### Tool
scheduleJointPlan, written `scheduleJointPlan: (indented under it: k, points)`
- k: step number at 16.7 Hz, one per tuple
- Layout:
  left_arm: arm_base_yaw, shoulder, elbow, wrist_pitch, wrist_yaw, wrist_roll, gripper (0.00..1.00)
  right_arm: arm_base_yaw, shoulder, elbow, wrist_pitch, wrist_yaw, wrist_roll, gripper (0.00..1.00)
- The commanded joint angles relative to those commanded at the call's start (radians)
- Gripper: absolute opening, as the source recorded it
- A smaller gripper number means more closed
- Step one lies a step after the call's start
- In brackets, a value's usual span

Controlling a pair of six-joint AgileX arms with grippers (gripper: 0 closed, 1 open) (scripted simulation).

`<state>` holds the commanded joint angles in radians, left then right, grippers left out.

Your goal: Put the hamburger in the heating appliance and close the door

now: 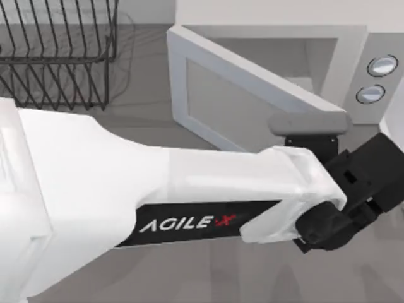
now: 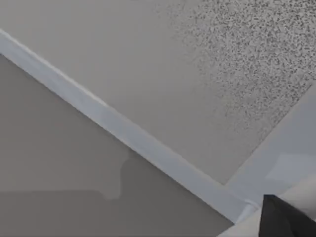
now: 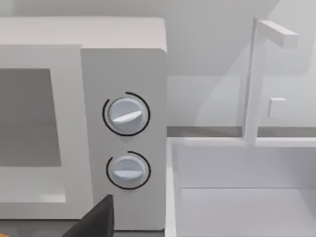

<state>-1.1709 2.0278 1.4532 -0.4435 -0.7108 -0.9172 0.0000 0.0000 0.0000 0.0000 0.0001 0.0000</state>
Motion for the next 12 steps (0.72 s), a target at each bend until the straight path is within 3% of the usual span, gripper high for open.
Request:
scheduleJointPlan:
  k: [4, 12]
  points:
    - [-0.036, 0.115, 0.172, -0.089, -0.016, -0.037, 0.00, 0.000, 0.000, 0.000, 0.000, 0.000, 0.000, 1.00]
    - [-0.002, 0.160, 0.226, -0.080, 0.006, -0.005, 0.00, 0.000, 0.000, 0.000, 0.000, 0.000, 0.000, 1.00]
